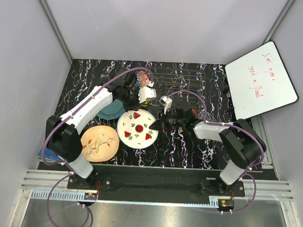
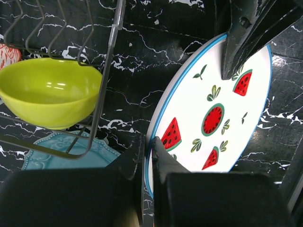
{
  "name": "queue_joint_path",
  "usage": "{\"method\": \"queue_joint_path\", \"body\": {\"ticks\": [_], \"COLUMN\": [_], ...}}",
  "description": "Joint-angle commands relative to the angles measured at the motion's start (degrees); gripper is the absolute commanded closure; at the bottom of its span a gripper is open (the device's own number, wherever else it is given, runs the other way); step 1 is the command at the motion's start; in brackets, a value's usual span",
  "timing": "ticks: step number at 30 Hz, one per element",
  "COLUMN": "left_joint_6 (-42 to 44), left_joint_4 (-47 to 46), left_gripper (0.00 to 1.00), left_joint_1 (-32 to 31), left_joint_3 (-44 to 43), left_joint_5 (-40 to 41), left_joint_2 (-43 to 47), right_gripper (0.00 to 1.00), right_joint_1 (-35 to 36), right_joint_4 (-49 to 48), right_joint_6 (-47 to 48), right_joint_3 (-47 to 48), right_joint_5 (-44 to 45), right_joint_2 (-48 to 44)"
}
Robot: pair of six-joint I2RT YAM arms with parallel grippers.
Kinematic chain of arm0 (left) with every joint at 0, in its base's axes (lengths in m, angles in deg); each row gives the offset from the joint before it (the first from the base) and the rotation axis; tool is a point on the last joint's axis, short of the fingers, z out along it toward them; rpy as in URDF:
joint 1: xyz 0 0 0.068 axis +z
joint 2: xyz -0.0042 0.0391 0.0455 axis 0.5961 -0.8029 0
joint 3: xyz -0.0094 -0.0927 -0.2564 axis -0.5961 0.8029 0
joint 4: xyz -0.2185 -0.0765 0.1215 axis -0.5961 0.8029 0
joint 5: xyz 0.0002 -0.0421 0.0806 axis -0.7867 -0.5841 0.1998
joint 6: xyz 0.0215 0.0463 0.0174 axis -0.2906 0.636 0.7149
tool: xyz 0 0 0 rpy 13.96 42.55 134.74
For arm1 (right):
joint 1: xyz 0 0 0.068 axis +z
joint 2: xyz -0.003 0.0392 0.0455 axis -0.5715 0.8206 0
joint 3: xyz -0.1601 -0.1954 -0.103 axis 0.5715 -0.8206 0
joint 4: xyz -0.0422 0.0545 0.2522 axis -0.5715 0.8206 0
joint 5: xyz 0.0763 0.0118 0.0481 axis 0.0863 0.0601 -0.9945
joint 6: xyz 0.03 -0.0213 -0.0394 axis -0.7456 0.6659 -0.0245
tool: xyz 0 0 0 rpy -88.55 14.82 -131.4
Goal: Load the mixed dishes into the dish rack
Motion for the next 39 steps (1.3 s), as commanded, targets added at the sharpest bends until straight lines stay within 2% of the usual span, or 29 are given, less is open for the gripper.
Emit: {"method": "queue_joint_path", "body": {"ticks": [1, 3, 5, 6, 7, 11, 13, 15, 16, 18, 19, 21, 22, 24, 25, 29, 30, 34, 35, 39], "left_joint_6": [-3.0, -4.3, -7.0, -7.9, -11.2, -17.1, -19.5, -23.1, -24.4, -30.2, -32.2, -37.6, -38.8, -39.5, -39.0, -35.4, -34.4, -32.5, -32.0, -30.1], "left_joint_4": [-7.3, -7.4, -7.5, -7.4, -7.5, -7.8, -7.8, -8.2, -8.5, -9.3, -9.7, -9.8, -9.0, -7.7, -7.2, -5.9, -5.8, -5.8, -5.8, -5.7], "left_gripper": [1.0, 0.98, 0.91, 0.83, 0.68, 0.47, 0.29, 0.15, 0.13, 0.08, 0.07, 0.07, 0.04, 0.02, 0.02, 0.02, 0.02, 0.03, 0.03, 0.04], "left_joint_1": [-0.2, -0.1, 0.6, 1.1, 1.7, 7.7, 10.2, 12.6, 16.1, 20.8, 26.1, 31.4, 35.8, 39.0, 40.9, 42.0, 41.9, 41.9, 41.9, 42.0], "left_joint_3": [-1.1, -1.6, -3.5, -5.7, -7.2, -12.2, -13.6, -14.5, -15.0, -16.8, -17.6, -19.5, -19.9, -19.1, -18.2, -9.9, -8.3, -1.6, 0.4, 3.0], "left_joint_5": [-1.4, 0.8, 3.5, 4.4, 5.8, 1.6, 1.0, -0.2, -2.8, -6.2, -10.6, -15.1, -18.6, -21.1, -22.3, -21.2, -21.3, -20.2, -20.0, -19.7], "left_joint_2": [1.7, 1.4, 0.7, 0.4, 0.2, 1.5, 2.7, 4.2, 4.6, 5.2, 5.0, 4.3, 3.6, 3.6, 4.5, 7.4, 8.0, 9.6, 9.8, 9.1], "right_gripper": [1.0, 1.0, 1.0, 1.0, 1.0, 1.0, 1.0, 1.0, 1.0, 1.0, 1.0, 1.0, 1.0, 1.0, 1.0, 1.0, 1.0, 1.0, 1.0, 1.0], "right_joint_1": [0.8, 0.7, 0.7, 0.8, 0.8, 0.8, 0.7, 0.8, 0.8, 0.8, 0.8, 0.8, 0.8, 0.8, 0.8, 0.8, 0.8, 0.7, 0.6, -1.9], "right_joint_4": [6.3, 10.4, 14.9, 16.3, 19.7, 26.1, 26.7, 28.5, 29.0, 33.3, 34.4, 36.2, 36.7, 37.2, 36.8, 29.9, 25.6, 21.7, 20.0, 16.4], "right_joint_6": [3.2, 5.0, 8.7, 10.1, 13.2, 19.7, 21.2, 22.2, 22.9, 25.7, 27.1, 31.9, 33.6, 38.3, 39.9, 50.4, 55.4, 68.3, 73.7, 79.5], "right_joint_3": [5.9, 8.5, 9.9, 10.3, 10.9, 14.7, 15.4, 16.8, 18.3, 20.4, 22.8, 24.8, 27.3, 30.1, 32.6, 36.2, 37.1, 45.0, 46.1, 50.3], "right_joint_5": [-4.6, -2.7, 0.1, 1.4, 2.8, 7.8, 7.7, 8.2, 8.7, 10.3, 12.2, 14.8, 17.9, 22.2, 27.4, 37.4, 38.7, 45.3, 45.8, 45.2], "right_joint_2": [-3.2, -5.5, -7.8, -10.5, -11.7, -16.5, -18.3, -19.0, -19.1, -19.9, -20.4, -21.6, -22.0, -21.6, -21.2, -16.4, -15.0, -6.1, -2.4, 4.5]}}
